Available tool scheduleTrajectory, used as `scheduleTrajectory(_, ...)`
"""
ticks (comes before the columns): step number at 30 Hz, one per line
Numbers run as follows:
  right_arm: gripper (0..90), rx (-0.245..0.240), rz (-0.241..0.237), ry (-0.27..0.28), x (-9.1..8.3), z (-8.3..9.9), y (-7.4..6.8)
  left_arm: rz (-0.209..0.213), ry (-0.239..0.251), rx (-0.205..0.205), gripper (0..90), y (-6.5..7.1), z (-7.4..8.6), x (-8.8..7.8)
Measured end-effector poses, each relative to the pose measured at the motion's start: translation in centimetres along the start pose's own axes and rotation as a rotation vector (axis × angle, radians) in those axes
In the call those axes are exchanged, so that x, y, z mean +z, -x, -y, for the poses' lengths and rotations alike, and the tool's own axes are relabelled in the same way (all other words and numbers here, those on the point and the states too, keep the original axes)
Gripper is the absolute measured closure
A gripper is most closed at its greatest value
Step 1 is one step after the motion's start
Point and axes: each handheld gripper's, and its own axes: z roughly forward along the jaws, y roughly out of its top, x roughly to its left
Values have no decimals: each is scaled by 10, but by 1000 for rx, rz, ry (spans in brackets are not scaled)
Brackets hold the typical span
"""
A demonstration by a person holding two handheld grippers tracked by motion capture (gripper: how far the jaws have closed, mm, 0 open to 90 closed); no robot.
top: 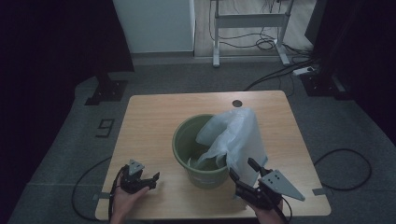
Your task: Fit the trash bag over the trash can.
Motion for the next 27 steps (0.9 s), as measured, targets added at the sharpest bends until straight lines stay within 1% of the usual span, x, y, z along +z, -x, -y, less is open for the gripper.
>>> scheduleTrajectory(3, 257, 7, 12, -10, 0, 11, -2, 0, -2, 2, 150, 0, 0, 0)
scheduleTrajectory(7, 254, -6, 30, -45, 5, 25, -5, 1, -5, 0, 150, 0, 1, 1)
scheduleTrajectory(8, 255, -9, 39, -54, 6, 27, -5, 0, -6, -1, 149, -1, 1, 1)
scheduleTrajectory(9, 260, -16, 64, -69, 9, 31, -4, 1, -6, -3, 150, -1, 1, 1)
scheduleTrajectory(10, 265, -20, 76, -79, 11, 35, -3, 1, -5, -4, 150, -1, 2, 1)
scheduleTrajectory(12, 282, -24, 96, -104, 14, 41, 1, 0, -7, -5, 150, -2, 2, 1)
scheduleTrajectory(13, 298, -29, 118, -123, 17, 46, 4, 0, -7, -5, 150, -2, 2, 2)
scheduleTrajectory(14, 314, -31, 129, -135, 20, 50, 7, -1, -8, -4, 150, -2, 2, 2)
scheduleTrajectory(15, 355, -31, 142, -150, 21, 54, 10, -2, -7, -3, 150, -2, 2, 1)
scheduleTrajectory(16, 486, -35, 171, -168, 23, 60, 17, -3, -7, -4, 150, -2, 2, 1)
scheduleTrajectory(17, 568, -37, 174, -179, 23, 63, 21, -4, -7, -4, 150, -2, 2, 1)
scheduleTrajectory(18, 636, -42, 176, -190, 23, 64, 26, -4, -6, -5, 150, -2, 2, 1)
scheduleTrajectory(20, 739, -59, 206, -196, 21, 64, 34, -5, -4, -4, 151, -2, 2, 1)
scheduleTrajectory(22, 816, -62, 252, -172, 16, 59, 44, -6, -2, -4, 151, -2, 2, 0)
scheduleTrajectory(23, 836, -67, 274, -156, 13, 56, 49, -6, -2, -3, 151, -2, 2, 0)
scheduleTrajectory(25, 872, -76, 312, -118, 5, 48, 59, -7, 1, -2, 151, -2, 1, -1)
scheduleTrajectory(27, 883, -67, 334, -82, -3, 37, 69, -6, 5, -4, 151, -2, 1, -1)
